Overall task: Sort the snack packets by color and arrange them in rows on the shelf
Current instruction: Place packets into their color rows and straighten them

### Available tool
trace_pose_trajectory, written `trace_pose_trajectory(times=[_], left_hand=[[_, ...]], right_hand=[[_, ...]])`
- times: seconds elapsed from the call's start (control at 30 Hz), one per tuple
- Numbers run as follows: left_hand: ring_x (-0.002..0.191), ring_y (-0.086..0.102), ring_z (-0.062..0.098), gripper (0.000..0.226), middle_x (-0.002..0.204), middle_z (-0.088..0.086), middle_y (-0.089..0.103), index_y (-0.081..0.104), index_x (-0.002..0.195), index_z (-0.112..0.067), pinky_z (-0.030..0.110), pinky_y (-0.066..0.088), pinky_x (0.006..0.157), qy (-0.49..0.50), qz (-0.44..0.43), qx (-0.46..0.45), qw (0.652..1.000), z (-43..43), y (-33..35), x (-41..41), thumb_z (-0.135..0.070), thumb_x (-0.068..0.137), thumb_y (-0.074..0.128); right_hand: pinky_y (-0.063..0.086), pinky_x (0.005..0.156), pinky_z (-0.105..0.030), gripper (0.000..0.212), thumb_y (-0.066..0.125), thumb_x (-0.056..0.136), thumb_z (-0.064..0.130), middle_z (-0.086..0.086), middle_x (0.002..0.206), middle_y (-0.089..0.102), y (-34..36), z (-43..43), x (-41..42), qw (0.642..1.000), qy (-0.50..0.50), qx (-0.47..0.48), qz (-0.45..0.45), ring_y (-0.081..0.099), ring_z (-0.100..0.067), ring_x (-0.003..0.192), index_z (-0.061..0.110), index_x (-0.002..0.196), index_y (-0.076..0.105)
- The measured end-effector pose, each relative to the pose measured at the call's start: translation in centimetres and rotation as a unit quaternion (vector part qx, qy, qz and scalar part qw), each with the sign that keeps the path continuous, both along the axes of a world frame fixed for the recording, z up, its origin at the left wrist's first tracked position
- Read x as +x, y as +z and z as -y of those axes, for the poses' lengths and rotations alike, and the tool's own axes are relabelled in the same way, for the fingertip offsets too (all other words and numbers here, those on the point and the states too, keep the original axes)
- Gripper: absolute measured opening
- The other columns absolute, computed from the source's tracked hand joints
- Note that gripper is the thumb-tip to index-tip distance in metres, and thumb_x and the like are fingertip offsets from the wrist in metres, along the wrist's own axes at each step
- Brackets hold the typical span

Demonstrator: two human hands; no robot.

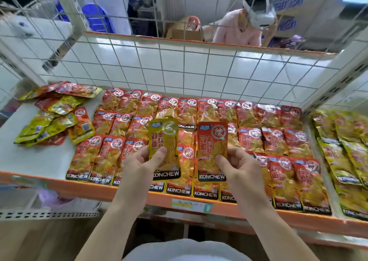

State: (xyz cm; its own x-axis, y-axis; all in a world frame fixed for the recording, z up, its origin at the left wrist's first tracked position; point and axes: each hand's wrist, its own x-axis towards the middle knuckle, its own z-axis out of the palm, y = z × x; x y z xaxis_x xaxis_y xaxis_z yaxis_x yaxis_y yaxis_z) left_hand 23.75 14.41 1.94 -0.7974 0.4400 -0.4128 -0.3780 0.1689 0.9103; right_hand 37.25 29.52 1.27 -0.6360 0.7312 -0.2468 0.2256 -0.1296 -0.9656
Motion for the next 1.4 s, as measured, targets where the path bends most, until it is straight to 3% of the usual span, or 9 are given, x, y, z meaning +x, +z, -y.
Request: trace_pose_trajectory(times=[0.07,0.17,0.47,0.63,0.77,0.97,1.07,1.2,1.4], left_hand=[[0.125,0.06,0.03,0.08,0.125,0.002,0.07,0.064,0.125,-0.023,0.056,0.039,0.113,0.007,-0.02,0.001,1.0,-0.3,0.0,-0.7,-0.069,0.062,0.081],[0.14,0.044,0.032,0.073,0.141,0.006,0.058,0.044,0.149,-0.015,0.04,0.034,0.115,-0.004,-0.053,-0.006,0.999,-1.2,0.1,-2.5,-0.043,0.088,0.074],[0.141,0.041,0.023,0.067,0.153,0.008,0.045,0.041,0.15,-0.009,0.041,0.034,0.115,-0.072,-0.137,-0.072,0.985,-3.9,0.0,-8.3,-0.033,0.094,0.069],[0.138,0.041,0.021,0.06,0.14,-0.001,0.056,0.046,0.147,-0.007,0.037,0.035,0.112,-0.091,-0.149,-0.079,0.981,-4.2,-0.3,-10.2,-0.031,0.096,0.067],[0.142,0.037,0.023,0.065,0.152,0.006,0.047,0.042,0.15,-0.008,0.039,0.032,0.113,-0.101,-0.148,-0.072,0.981,-3.9,-0.6,-11.0,-0.034,0.095,0.067],[0.143,0.038,0.021,0.068,0.153,0.009,0.045,0.041,0.15,-0.006,0.037,0.032,0.115,-0.115,-0.141,-0.063,0.981,-2.8,-1.6,-11.5,-0.033,0.094,0.069],[0.121,0.05,-0.005,0.06,0.136,-0.001,0.059,0.047,0.146,-0.006,0.015,0.035,0.102,-0.126,-0.137,-0.066,0.98,-2.8,-1.6,-11.5,-0.029,0.095,0.068],[0.14,0.039,0.018,0.064,0.151,0.007,0.047,0.043,0.149,-0.008,0.029,0.03,0.106,-0.145,-0.136,-0.052,0.979,-3.1,-1.6,-11.9,-0.033,0.096,0.068],[0.127,0.049,0.013,0.06,0.129,-0.011,0.06,0.046,0.147,-0.007,0.027,0.037,0.104,-0.167,-0.131,-0.024,0.977,-3.2,-2.0,-12.8,-0.032,0.096,0.067]], right_hand=[[0.057,0.073,-0.024,0.007,0.068,0.093,0.015,0.004,0.088,0.076,-0.2,-0.3,-0.8,1.0,-0.003,0.023,0.016,0.072,-0.012,0.083,0.019,0.099,0.069],[0.055,0.065,-0.018,0.004,0.069,0.093,0.015,0.003,0.082,0.075,-0.2,-1.1,-3.2,0.998,-0.017,0.06,0.033,0.07,-0.01,0.075,0.016,0.097,0.07],[0.056,0.069,-0.027,0.009,0.068,0.093,0.018,0.001,0.084,0.07,-1.2,-3.2,-11.8,0.969,0.008,0.204,0.136,0.066,-0.014,0.077,0.012,0.1,0.068],[0.04,0.055,-0.01,0.009,0.069,0.093,0.017,0.001,0.081,0.064,-2.1,-3.5,-14.0,0.938,0.024,0.289,0.192,0.059,-0.013,0.074,0.009,0.092,0.065],[0.051,0.084,-0.029,0.033,0.073,0.09,0.025,-0.006,0.1,0.06,-3.3,-3.5,-14.1,0.896,0.014,0.378,0.232,0.057,-0.02,0.093,0.005,0.113,0.06],[0.024,0.116,-0.047,0.057,0.065,0.093,0.04,0.0,0.156,0.04,-4.3,-2.6,-12.5,0.789,0.174,0.52,0.278,0.027,-0.021,0.148,0.022,0.145,0.05],[0.016,0.119,-0.044,0.055,0.057,0.097,0.043,0.005,0.16,0.033,-4.7,-3.0,-13.2,0.796,0.176,0.498,0.295,0.021,-0.014,0.151,0.025,0.148,0.046],[0.014,0.119,-0.045,0.055,0.056,0.098,0.042,0.007,0.161,0.032,-4.6,-3.4,-14.4,0.8,0.17,0.483,0.312,0.021,-0.012,0.151,0.027,0.149,0.043],[0.011,0.119,-0.045,0.049,0.053,0.099,0.036,0.006,0.159,0.035,-3.8,-2.7,-13.9,0.825,0.133,0.479,0.268,0.023,-0.013,0.15,0.03,0.148,0.046]])
